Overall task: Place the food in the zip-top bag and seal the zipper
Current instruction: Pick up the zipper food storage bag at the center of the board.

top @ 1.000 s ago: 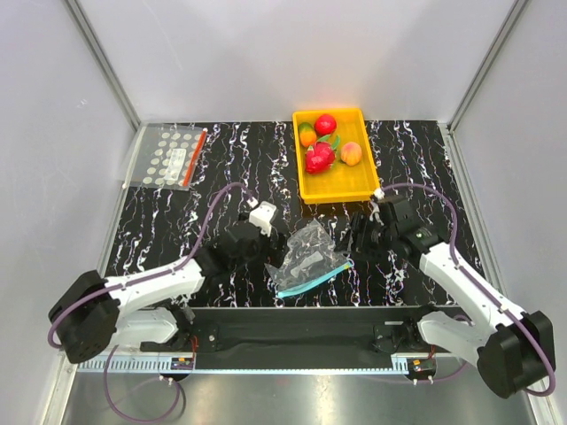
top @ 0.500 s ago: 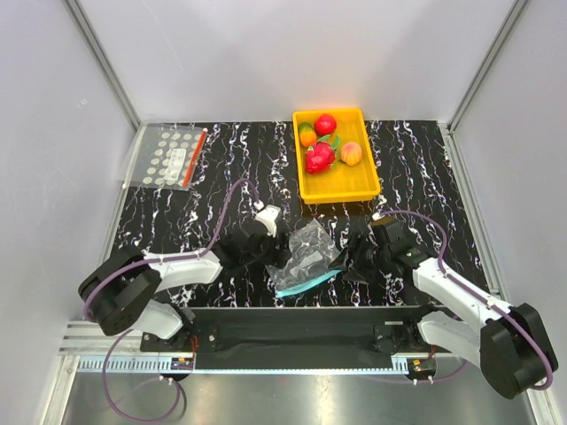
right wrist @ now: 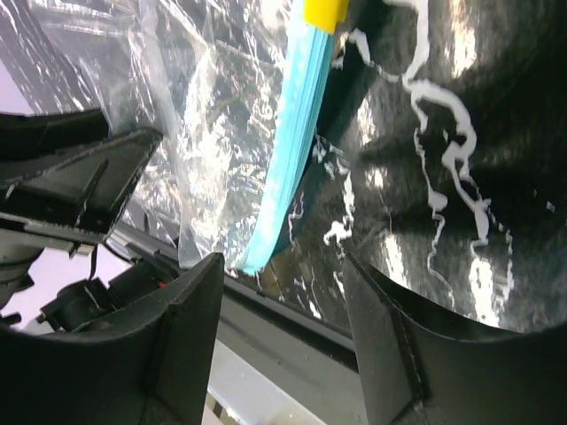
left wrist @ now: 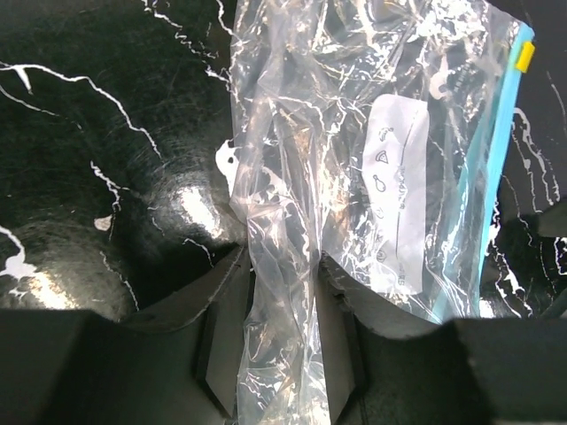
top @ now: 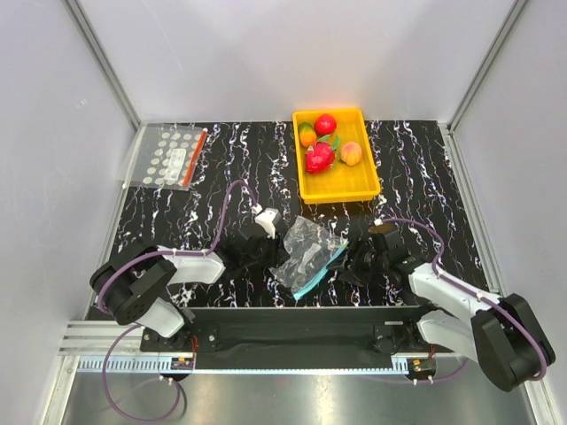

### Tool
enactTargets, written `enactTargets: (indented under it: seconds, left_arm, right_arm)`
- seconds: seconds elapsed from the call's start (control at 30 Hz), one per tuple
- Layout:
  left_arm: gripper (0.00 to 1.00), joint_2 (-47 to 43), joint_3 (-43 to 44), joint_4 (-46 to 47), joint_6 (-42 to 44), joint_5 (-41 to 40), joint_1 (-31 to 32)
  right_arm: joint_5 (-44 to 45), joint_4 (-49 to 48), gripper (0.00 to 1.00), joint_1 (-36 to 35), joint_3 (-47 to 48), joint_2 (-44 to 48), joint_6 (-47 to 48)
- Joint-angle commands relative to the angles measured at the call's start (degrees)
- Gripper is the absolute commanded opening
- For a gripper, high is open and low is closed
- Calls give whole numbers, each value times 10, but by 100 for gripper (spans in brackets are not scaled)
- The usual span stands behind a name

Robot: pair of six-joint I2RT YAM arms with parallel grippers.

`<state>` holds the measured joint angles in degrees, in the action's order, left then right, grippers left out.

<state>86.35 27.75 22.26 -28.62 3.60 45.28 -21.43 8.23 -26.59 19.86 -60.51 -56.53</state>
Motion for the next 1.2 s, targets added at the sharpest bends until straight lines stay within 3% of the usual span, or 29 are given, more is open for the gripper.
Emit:
enactTargets:
  seconds: [0.0, 0.57, 0.9, 1.17]
  left_arm:
    - [39, 8, -9, 44, -7, 16, 0]
    - [37, 8, -27, 55, -3, 16, 0]
    - [32, 19, -18, 52, 5, 18, 4]
    - [32, 30, -5, 37, 12, 5, 11]
  right_arm:
    - [24, -63, 63, -5, 3, -26, -8]
    - [41, -162, 56, -5, 58, -168, 2]
    - [41, -171, 36, -5, 64, -153, 8]
    - [40, -149, 34, -5, 83, -156, 23]
